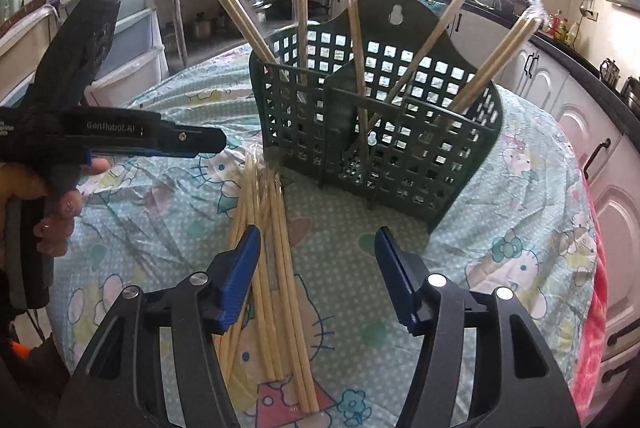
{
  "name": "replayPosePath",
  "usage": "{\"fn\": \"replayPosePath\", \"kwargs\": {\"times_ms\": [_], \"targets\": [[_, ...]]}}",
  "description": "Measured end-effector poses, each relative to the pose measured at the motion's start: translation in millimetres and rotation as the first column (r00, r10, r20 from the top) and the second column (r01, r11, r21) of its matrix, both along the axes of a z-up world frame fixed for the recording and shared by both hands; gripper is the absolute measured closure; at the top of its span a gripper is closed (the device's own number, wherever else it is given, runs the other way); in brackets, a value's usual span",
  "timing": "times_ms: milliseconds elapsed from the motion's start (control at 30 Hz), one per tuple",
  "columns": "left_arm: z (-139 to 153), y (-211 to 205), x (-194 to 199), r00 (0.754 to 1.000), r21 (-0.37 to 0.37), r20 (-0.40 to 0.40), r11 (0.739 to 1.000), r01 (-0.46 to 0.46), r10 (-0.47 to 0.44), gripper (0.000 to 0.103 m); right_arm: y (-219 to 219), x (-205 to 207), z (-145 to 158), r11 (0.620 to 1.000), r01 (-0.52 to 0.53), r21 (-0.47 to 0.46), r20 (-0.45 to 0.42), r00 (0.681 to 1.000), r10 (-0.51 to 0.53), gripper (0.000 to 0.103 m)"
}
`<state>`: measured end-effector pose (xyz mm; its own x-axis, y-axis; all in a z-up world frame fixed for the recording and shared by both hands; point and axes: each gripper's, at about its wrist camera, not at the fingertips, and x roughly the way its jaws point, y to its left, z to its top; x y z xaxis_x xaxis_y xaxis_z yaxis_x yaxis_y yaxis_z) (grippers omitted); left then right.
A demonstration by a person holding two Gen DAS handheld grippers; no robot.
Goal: Organize utensils
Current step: 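Lower the left tool onto a chopstick in the pile while the right tool lowers onto another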
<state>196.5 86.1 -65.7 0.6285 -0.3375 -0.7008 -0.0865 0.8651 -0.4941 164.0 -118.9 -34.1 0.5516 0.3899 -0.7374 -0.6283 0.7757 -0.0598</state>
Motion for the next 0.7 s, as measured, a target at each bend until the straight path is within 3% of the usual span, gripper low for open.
{"fn": "replayPosePath", "kwargs": {"times_ms": [333, 700], "targets": [[-7.5, 10.2, 15.9, 1.000, -0.058, -0.022, 0.998, -0.013, 0.012, 0.070, 19.2, 18.5, -13.9, 0.999, -0.023, -0.038, -0.044, 0.999, 0.022, 0.056], [-15.7, 13.4, 34.9, 0.999, -0.129, -0.054, 0.992, -0.012, 0.005, 0.070, 33.6, 34.7, -20.3, 0.997, -0.047, -0.058, -0.098, 0.994, 0.041, 0.061]]}}
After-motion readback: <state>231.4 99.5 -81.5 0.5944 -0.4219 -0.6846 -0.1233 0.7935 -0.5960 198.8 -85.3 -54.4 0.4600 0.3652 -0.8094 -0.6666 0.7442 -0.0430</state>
